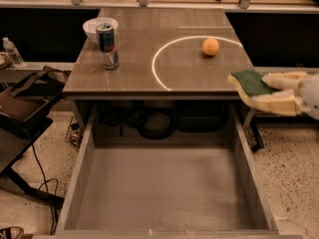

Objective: Place sponge into top drawer

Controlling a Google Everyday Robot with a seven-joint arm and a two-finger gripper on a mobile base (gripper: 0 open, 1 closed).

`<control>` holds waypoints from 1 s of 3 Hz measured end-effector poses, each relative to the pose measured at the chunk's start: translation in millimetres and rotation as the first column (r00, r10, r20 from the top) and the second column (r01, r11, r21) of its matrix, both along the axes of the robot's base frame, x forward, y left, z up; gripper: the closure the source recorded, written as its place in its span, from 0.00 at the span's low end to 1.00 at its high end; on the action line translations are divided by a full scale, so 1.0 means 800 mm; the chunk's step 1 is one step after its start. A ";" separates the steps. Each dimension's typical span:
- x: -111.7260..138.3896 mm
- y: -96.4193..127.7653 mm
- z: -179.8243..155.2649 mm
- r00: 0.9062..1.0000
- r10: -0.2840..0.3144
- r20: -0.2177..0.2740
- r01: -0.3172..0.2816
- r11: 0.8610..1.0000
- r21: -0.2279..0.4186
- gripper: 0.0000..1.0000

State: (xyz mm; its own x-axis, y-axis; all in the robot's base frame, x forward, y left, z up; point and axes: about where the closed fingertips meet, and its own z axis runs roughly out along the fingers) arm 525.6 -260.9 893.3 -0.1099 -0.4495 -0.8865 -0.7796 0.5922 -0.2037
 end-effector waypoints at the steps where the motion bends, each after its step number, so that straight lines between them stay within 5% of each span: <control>1: -0.072 -0.026 -0.027 1.000 -0.021 0.001 0.020 0.998 0.066 1.00; 3: -0.087 0.011 -0.056 1.000 0.023 -0.001 -0.023 1.000 0.004 1.00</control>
Offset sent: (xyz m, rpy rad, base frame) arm -0.0449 -0.0104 -0.0193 0.0596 0.0005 -0.0012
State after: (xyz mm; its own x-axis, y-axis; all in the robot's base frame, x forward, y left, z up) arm 456.4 -252.0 848.9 -0.1005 -0.4488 -0.8879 -0.7932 0.5749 -0.2008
